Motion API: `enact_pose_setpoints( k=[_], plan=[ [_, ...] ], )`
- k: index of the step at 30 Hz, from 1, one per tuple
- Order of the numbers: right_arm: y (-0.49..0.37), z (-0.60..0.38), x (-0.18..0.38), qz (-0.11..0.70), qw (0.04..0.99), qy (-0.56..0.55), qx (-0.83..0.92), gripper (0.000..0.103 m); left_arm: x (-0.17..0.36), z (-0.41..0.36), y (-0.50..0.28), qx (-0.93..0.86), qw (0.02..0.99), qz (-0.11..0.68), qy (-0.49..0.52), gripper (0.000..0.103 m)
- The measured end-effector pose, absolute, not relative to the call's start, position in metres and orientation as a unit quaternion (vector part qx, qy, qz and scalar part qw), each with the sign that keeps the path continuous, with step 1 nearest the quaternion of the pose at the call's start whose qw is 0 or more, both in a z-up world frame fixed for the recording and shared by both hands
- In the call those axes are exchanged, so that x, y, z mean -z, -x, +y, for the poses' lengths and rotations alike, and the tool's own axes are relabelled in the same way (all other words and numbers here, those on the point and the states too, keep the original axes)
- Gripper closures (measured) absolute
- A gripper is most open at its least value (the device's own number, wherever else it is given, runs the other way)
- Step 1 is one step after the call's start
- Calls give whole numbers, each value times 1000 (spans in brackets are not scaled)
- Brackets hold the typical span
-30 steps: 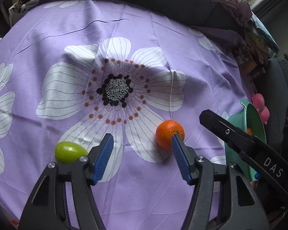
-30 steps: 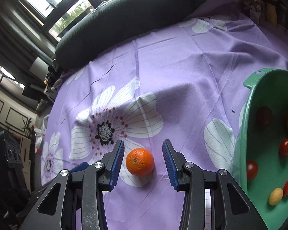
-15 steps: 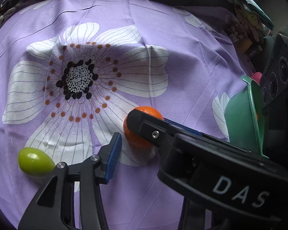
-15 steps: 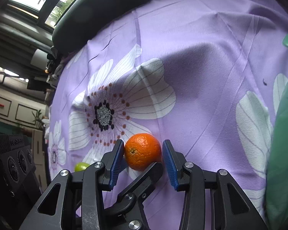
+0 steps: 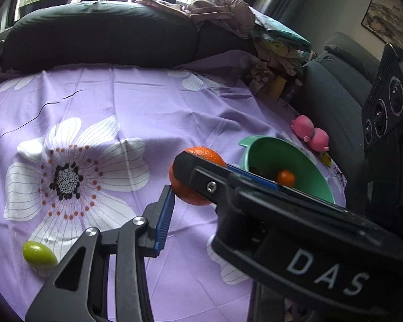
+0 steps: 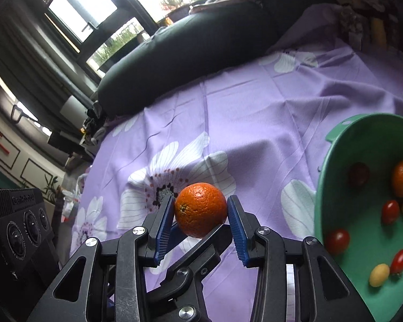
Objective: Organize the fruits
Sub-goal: 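Carry the orange in the right gripper over the green bowl, then open the right gripper to drop the orange into the bowl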
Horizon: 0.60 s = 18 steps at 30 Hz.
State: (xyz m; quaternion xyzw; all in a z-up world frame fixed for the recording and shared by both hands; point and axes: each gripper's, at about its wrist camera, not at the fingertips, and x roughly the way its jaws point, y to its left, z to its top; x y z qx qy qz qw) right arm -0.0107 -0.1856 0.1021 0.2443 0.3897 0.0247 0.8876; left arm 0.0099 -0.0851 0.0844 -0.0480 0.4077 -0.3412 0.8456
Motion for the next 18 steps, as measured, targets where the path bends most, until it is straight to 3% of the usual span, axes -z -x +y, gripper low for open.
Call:
enact_pose_setpoints(
  k=[18],
  plan=[
    [74, -278, -111, 358, 881, -279, 135, 59, -82, -190, 23, 467, 784, 407, 25, 64]
  ],
)
